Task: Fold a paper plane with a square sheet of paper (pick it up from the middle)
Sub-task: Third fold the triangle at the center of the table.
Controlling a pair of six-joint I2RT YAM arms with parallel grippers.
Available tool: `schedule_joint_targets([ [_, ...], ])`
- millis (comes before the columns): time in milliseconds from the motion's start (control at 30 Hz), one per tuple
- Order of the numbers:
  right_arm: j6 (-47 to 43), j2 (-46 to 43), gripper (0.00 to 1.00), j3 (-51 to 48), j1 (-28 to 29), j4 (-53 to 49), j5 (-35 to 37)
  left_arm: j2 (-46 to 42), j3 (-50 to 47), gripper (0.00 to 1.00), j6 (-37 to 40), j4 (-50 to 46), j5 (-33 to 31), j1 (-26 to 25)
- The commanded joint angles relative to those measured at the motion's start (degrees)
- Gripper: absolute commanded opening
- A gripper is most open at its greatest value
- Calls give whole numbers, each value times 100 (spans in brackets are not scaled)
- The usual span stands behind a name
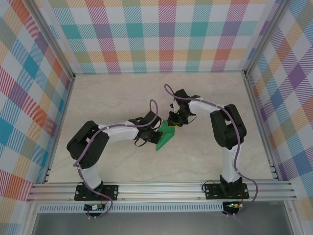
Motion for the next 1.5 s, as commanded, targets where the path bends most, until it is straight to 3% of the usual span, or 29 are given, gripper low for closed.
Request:
schedule_joint_targets([
  [0, 291, -889, 20, -348, -59, 142, 208, 20, -131, 0, -104, -110, -16, 68],
  [100, 572, -1419, 19, -990, -98, 615, -55, -25, -167, 0, -120, -101, -25, 66],
  [233, 1116, -1844, 14, -1894, -90, 1761, -1269, -61, -214, 0, -130, -39, 19, 62],
  [333, 1607, -1990, 14, -2440, -48, 2527, -1700, -71, -228, 0, -139, 7, 71, 60],
  [700, 1647, -1569, 14, -2460, 194, 2667, -2004, -4, -173, 0, -104, 79, 160, 60],
  [967, 1477, -1410, 14, -2112, 252, 2228, -1424, -23, 22, 0, -13, -11, 151, 63],
  [1167, 992, -1103, 15, -1222, 75, 1241, -366, 17, 41, 0, 24, -66, 142, 66],
  [1467, 583, 44, 13, -306, 15, 659, -222, -127, 39, 0, 43, -128, 64, 65],
])
